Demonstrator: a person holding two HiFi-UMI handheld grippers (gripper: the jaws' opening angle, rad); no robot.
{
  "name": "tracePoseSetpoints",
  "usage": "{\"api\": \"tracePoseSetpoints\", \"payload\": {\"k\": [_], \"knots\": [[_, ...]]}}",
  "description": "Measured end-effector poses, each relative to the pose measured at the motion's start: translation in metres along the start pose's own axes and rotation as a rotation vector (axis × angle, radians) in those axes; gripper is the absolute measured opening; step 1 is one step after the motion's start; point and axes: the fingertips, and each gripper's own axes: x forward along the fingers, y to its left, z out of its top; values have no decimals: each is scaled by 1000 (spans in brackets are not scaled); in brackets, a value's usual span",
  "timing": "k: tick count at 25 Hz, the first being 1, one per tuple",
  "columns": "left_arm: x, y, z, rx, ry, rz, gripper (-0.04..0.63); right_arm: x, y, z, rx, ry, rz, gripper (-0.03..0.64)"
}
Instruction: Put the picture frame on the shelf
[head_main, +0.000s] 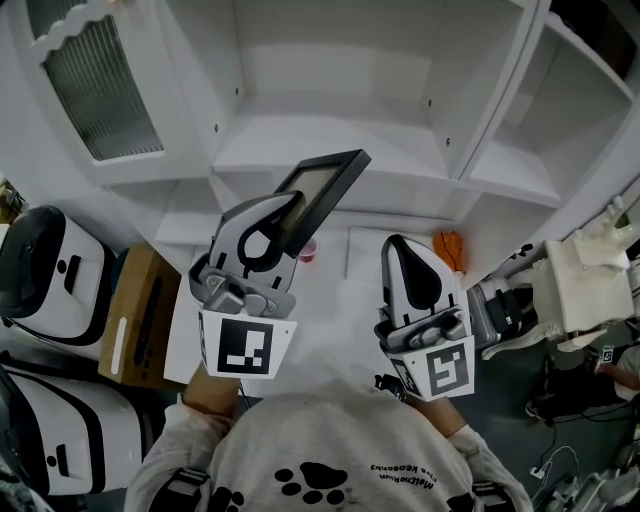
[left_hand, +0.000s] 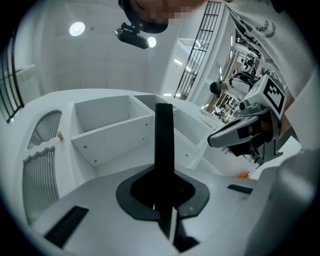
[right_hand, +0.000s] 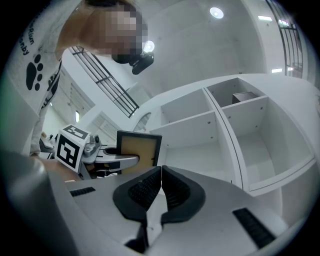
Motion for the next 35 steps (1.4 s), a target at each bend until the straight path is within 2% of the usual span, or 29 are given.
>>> {"api": "tracePoseSetpoints", "payload": {"k": [3, 7, 19, 24, 35], "knots": [[6, 3, -2, 12, -8, 12, 26, 2, 1, -2, 7, 4, -1, 35], [14, 2, -5, 79, 15, 4, 26, 4, 1, -5, 9, 12, -7, 35], [45, -14, -38, 268, 167, -72, 26, 10, -1, -16, 17, 30, -18, 35], [59, -18, -45, 344, 198, -96, 26, 13, 0, -20, 26, 30, -13, 35], [86, -40, -66, 595, 349, -213, 26, 34, -1, -39, 59, 71, 19, 35]]}}
